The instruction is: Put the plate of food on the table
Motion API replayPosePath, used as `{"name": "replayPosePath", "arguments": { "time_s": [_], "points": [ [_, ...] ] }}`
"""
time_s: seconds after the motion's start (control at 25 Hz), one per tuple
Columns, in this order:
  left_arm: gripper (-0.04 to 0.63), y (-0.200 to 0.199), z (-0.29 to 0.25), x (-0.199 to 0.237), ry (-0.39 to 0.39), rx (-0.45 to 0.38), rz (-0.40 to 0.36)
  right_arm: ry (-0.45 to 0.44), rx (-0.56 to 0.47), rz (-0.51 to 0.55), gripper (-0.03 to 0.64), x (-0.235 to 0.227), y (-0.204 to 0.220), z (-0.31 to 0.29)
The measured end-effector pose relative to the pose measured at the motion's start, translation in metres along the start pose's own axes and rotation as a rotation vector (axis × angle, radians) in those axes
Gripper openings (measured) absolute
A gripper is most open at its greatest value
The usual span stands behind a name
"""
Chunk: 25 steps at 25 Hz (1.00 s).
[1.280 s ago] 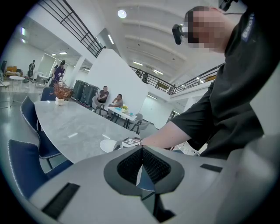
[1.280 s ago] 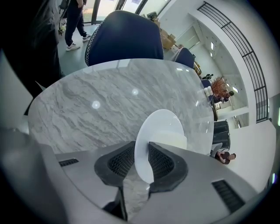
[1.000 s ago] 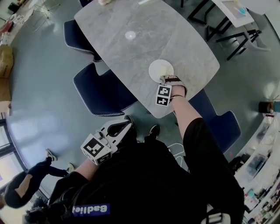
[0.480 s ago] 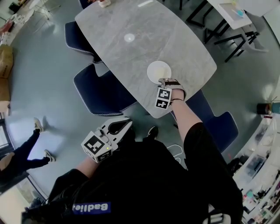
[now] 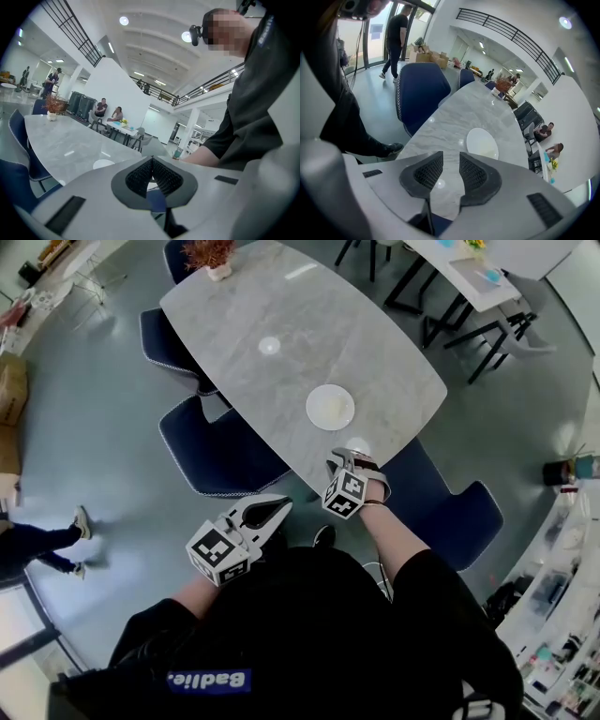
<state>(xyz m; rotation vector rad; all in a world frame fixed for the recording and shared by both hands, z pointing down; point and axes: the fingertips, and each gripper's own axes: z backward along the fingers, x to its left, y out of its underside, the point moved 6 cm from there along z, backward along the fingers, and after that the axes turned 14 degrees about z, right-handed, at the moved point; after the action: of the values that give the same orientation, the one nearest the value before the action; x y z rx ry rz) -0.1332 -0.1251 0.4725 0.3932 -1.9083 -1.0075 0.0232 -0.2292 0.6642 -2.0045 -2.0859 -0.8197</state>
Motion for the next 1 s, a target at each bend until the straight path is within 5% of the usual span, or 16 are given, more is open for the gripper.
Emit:
{"name": "replayPosePath", "arguments": {
  "time_s": [0.32,0.6,1.0],
  "points": [
    [0.007,0.003,-0.017,-0.024,0.072,0.019,-0.040,-0.035,-0.157,-0.264,0.110,0.021,-0.012,0.069],
    [0.008,0.008,-0.024,-0.038,0.106,0.048,-0.062,-0.052,-0.352,-0.601,0.109,0.022,-0.019,0.129],
    [0.007,0.003,-0.030,-0.054,0.134,0.071,-0.094,-0.032,-0.640,-0.777,0.015,0.013,-0.031,0.204]
  ]
}}
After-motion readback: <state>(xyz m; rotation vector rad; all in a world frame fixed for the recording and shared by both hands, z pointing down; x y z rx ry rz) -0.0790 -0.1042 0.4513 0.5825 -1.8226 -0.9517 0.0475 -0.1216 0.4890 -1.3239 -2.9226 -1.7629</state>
